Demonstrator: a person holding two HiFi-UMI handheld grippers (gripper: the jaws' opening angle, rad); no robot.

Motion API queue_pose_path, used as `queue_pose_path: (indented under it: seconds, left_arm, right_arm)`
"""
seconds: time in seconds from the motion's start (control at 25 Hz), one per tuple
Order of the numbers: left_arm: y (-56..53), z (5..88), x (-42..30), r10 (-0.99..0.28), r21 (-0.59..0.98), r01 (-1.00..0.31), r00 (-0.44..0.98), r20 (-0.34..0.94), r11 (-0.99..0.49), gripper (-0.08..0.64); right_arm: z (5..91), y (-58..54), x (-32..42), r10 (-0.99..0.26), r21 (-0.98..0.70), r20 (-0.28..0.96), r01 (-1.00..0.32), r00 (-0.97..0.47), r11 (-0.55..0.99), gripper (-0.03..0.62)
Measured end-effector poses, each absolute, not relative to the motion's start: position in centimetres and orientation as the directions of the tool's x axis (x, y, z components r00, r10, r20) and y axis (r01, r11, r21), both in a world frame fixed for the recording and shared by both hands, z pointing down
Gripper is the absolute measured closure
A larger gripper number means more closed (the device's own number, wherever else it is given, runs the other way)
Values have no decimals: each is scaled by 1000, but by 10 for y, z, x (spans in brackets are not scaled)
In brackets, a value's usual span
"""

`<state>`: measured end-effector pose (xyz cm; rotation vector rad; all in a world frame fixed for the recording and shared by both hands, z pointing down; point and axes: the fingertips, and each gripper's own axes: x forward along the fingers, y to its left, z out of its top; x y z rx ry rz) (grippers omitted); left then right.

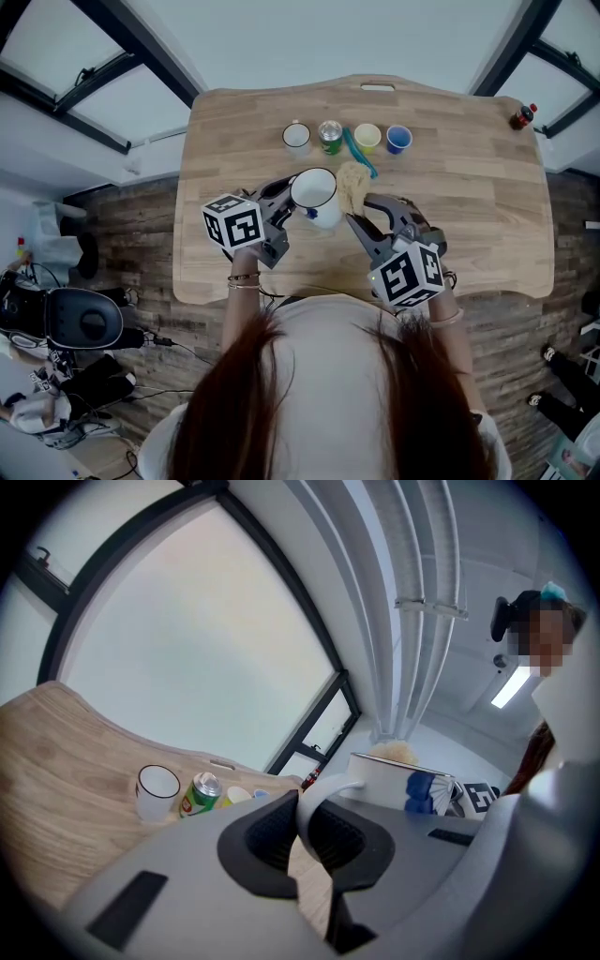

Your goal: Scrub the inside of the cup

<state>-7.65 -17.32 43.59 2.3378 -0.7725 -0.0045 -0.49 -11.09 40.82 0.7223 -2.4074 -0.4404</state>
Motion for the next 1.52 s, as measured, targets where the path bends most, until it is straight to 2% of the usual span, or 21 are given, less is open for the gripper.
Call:
queue_pose_path:
  seconds: [0.52, 1.52]
  left_arm:
    - [-183, 443, -80, -604, 565, -616, 760, 242, -549, 532]
    - [-192, 445, -87, -680, 510, -706, 676, 283, -491, 532]
  right_arm:
    - [416, -112, -2, -598, 460, 445, -402, -667, 791, 489]
    - [420, -105, -9, -581, 455, 454, -385, -675, 803, 492]
